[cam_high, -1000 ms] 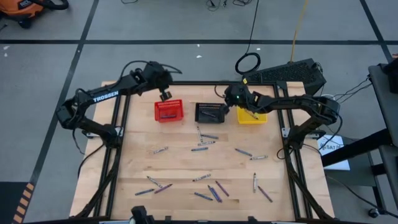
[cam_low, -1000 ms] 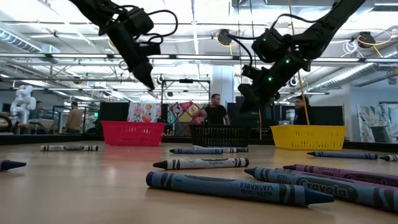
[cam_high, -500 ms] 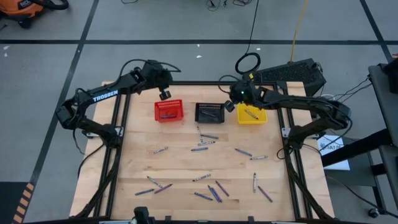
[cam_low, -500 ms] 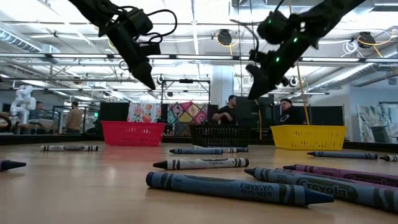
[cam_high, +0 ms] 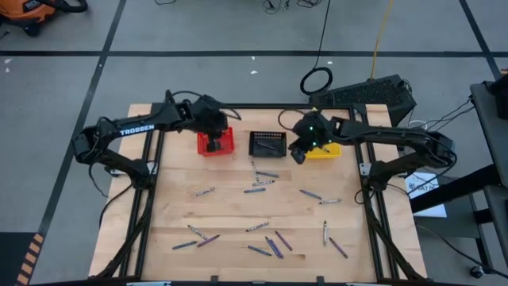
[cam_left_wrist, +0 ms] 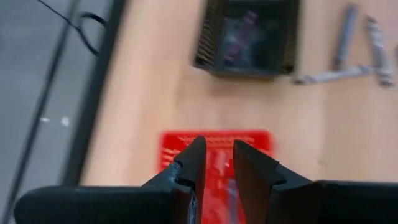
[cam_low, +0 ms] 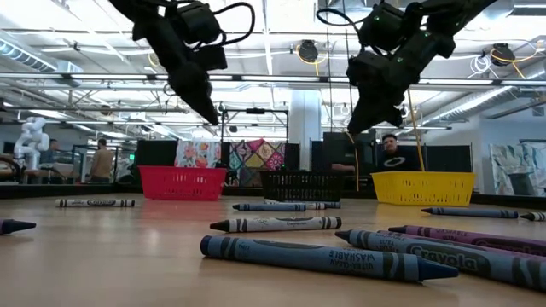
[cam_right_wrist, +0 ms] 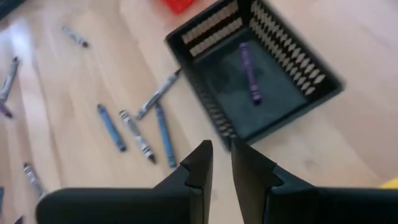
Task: Sort crayons
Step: Put the blue crayon into the red bin
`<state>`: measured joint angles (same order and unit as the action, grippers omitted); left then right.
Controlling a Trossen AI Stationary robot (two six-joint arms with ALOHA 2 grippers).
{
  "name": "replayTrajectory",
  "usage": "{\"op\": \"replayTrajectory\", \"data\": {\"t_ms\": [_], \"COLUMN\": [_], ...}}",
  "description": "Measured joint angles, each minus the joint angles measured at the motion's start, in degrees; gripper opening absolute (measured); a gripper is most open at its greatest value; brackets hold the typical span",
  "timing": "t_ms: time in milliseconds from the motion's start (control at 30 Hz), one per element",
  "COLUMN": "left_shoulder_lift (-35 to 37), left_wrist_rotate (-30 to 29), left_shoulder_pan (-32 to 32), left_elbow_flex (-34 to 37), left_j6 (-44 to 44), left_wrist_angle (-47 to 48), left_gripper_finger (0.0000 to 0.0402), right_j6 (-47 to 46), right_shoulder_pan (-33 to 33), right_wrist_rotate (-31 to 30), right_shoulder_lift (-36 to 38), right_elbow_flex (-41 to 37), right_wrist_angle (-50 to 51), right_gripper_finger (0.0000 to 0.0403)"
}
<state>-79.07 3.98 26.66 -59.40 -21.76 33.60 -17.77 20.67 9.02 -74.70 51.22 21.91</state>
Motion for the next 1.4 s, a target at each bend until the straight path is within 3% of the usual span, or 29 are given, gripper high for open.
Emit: {"op": "replayTrajectory", "data": {"t_ms": [333,467,833,1400], "left_shoulder_lift": [-0.7,-2.8,-8.6,-19.4], "left_wrist_rotate": [0.9,1.0,0.7,0.1], "left_shoulder_pan": [-10.8,-14.1,-21.9,-28.4], "left_elbow_flex": [0.0,0.0,0.0,0.0], "left_j6": [7.8,10.8,21.2,26.0], "left_wrist_angle": [0.4,-3.1,-11.6,-20.5], "left_gripper_finger": [0.008,0.008,0.008,0.008], "right_j6": [-0.1,-0.1,-1.1,-1.1], "right_shoulder_pan": [-4.2,-4.4,-4.3,-4.3], "right_wrist_rotate": [-1.9,-4.5,-4.5,-4.5], "right_shoulder_lift": [0.0,0.0,0.0,0.0], "right_elbow_flex": [0.0,0.0,0.0,0.0], "right_wrist_angle": [-1.1,-1.1,-0.7,-0.2], "right_gripper_finger": [0.0047,0.0047,0.0047,0.0047]}}
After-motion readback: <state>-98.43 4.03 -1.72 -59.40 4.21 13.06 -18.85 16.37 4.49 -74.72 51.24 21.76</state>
